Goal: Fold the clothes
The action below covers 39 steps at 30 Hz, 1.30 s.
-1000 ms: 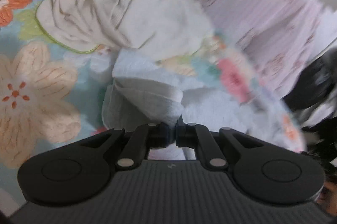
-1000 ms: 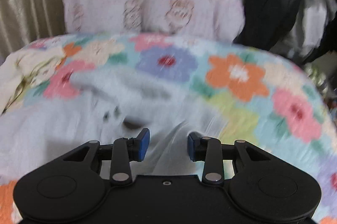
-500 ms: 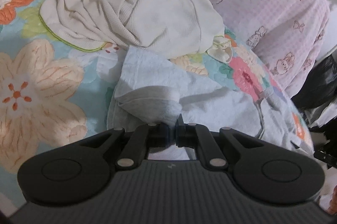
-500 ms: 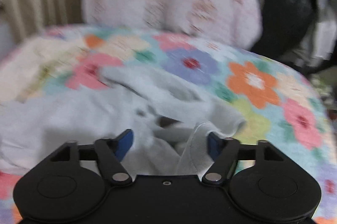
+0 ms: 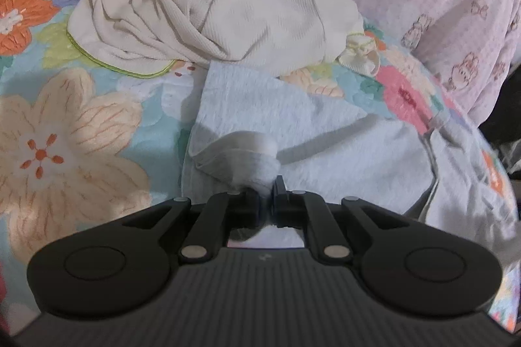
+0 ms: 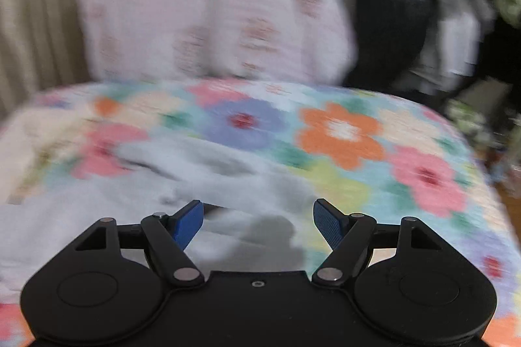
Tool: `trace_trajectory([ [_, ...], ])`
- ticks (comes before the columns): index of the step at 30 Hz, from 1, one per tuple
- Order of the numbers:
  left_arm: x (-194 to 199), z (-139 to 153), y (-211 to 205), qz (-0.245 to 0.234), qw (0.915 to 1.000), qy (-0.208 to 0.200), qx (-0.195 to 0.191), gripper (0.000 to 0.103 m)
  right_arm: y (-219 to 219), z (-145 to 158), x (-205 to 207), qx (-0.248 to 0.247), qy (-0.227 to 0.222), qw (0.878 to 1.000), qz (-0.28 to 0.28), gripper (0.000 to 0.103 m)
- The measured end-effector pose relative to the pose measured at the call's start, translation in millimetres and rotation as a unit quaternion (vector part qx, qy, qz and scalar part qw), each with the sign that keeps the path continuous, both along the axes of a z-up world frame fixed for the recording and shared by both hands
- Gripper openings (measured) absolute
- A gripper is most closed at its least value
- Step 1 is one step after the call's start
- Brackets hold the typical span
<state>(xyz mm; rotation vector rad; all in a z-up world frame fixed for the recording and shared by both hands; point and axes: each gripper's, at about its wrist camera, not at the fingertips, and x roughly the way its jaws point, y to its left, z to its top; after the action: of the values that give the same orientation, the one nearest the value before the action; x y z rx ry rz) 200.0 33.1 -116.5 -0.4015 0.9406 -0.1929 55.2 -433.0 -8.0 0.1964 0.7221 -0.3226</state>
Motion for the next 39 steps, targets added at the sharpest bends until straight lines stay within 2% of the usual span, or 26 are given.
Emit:
trace_trajectory([
  [2,1.0,-2.1,3.4,0.002,0.9999,0.005,-0.014,0.007,21.5,-3.2,12.7,0.052,-0.005,0.996,0.070,0.079],
  [4,2.0,-3.8,5.8,0.003,0.9997,0.007,-0.024,0.007,46.8,-18.5,30.8,0.105,0.010,0.985,0.140,0.079],
  [6,2.7,-5.4,6.9,0.001,0.9995,0.007,-0.030,0.007,75.4,-39.3,47.2,0.121,0.029,0.976,0.176,0.079],
  [9,3.6,-7.8,6.8,-0.002,0.9995,0.005,-0.032,0.007,119.2,-69.0,65.8,0.072,0.071,0.970,0.223,0.079],
  [12,4.0,-9.7,7.5,-0.007,0.9992,-0.001,-0.041,0.007,160.1,-90.9,79.4,-0.025,0.105,0.958,0.266,0.079],
  [14,4.3,-9.7,8.2,-0.008,0.9988,-0.005,-0.048,0.007,170.0,-101.2,85.6,-0.057,0.113,0.950,0.286,0.079],
  [15,4.4,-9.7,8.5,-0.008,0.9986,-0.007,-0.052,0.007,167.5,-104.7,87.3,-0.054,0.113,0.948,0.292,0.078],
  [16,4.0,-9.1,8.1,-0.012,0.9986,-0.006,-0.050,0.007,159.6,-105.1,88.2,-0.035,0.106,0.951,0.289,0.073],
  [17,3.5,-8.5,7.5,-0.016,0.9987,-0.006,-0.048,0.007,149.2,-101.3,87.6,-0.015,0.096,0.957,0.274,0.054],
  [18,3.0,-7.9,6.9,-0.020,0.9987,-0.006,-0.046,0.006,139.1,-97.5,86.7,0.004,0.088,0.962,0.258,0.040],
  [19,2.0,-7.4,5.5,-0.029,0.9989,-0.001,-0.038,0.006,130.5,-93.4,84.0,0.013,0.083,0.966,0.244,0.006],
  [20,-0.5,-6.3,4.2,-0.037,0.9989,0.001,-0.027,0.006,121.7,-87.8,79.6,0.019,0.078,0.969,0.235,0.000],
  [21,-3.2,-5.1,2.9,-0.044,0.9989,0.002,-0.017,0.006,113.8,-82.3,75.4,0.020,0.073,0.971,0.225,0.000],
  [24,-8.0,4.9,-1.3,-0.060,0.9981,-0.013,0.008,0.006,108.7,-65.1,69.0,-0.018,0.067,0.980,0.185,0.001],
  [26,-9.7,10.7,-0.7,-0.057,0.9981,-0.022,0.005,0.006,105.7,-54.1,64.9,0.013,0.047,0.980,0.190,0.001],
  [31,-10.1,16.1,5.6,-0.050,0.9984,-0.024,-0.013,0.007,105.9,-32.6,51.0,0.000,0.029,0.986,0.163,0.001],
  [33,-8.1,13.0,12.9,-0.040,0.9987,-0.013,-0.030,0.007,102.5,-22.2,35.4,-0.010,0.022,0.988,0.154,0.000],
  [36,-5.8,9.5,21.8,-0.039,0.9975,0.004,-0.060,0.007,94.8,-9.3,7.3,-0.063,0.027,0.988,0.140,0.000],
  [39,-5.8,12.0,25.4,-0.039,0.9971,0.009,-0.064,0.007,67.9,5.3,-20.4,-0.058,0.018,0.993,0.104,0.000],
])
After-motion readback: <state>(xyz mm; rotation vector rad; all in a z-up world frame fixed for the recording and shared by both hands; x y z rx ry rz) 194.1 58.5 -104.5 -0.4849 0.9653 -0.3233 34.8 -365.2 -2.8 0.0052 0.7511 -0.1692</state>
